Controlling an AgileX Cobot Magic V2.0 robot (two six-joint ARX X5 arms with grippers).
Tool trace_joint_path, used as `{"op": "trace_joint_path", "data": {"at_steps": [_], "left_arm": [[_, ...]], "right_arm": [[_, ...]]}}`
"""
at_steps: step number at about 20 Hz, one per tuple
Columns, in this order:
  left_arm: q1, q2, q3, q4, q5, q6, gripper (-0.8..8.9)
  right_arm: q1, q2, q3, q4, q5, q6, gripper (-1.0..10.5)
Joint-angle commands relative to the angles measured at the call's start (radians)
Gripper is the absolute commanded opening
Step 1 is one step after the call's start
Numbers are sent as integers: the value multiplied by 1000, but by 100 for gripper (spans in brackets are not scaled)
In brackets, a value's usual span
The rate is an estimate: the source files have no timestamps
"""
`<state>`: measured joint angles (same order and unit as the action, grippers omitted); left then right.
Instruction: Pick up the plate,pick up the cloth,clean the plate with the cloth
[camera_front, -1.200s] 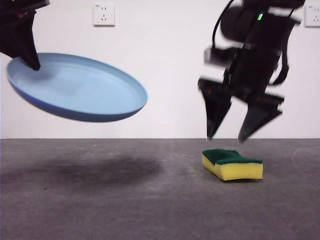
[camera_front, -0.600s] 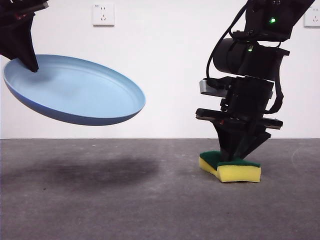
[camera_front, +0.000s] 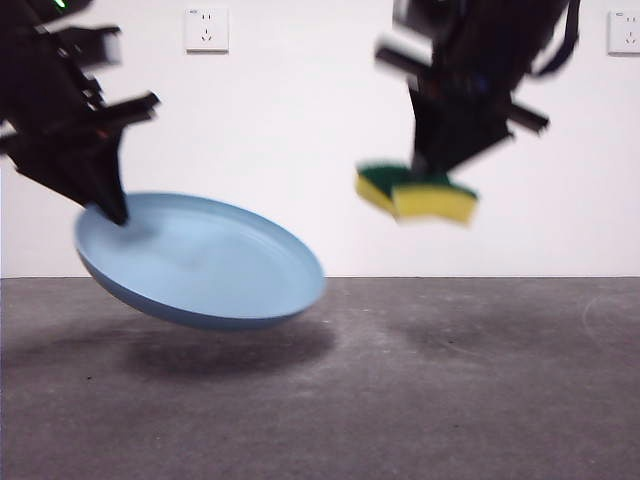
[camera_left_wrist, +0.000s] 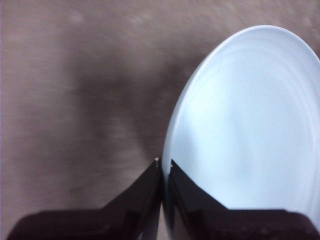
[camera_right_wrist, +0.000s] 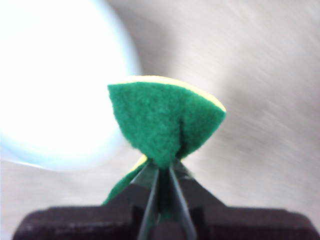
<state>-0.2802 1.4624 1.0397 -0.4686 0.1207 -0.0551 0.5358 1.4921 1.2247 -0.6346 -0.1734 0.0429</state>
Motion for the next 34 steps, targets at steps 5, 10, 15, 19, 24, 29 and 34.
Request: {"op": "trace_joint_path", "data": {"at_steps": [5,10,15,19,24,29,34], "left_arm": [[-182,45,-3,87,124,-118,-8],[-296,45,-3,162,123,-164,-8],[-292,45,-3,246,90,-201,-8],[-261,45,-3,219,95,-207,-8],[-274,45,-3,178,118,-204,-8],[-290,45,-3,186,123,-204,-8],[-279,45,-3,192,144,-197,-8]], "right_arm": [[82,-34,-3,44,-24,32,-16],[115,55,-3,48,-11,46,-16],[198,108,-3,-45,-8,43,-16],[214,106,-3,-241,217,16,-16],[177,106,-3,-90,638,29,-16],[163,107,-3,154,352,44,-16],[164,107,-3,72,175,82,-16]]}}
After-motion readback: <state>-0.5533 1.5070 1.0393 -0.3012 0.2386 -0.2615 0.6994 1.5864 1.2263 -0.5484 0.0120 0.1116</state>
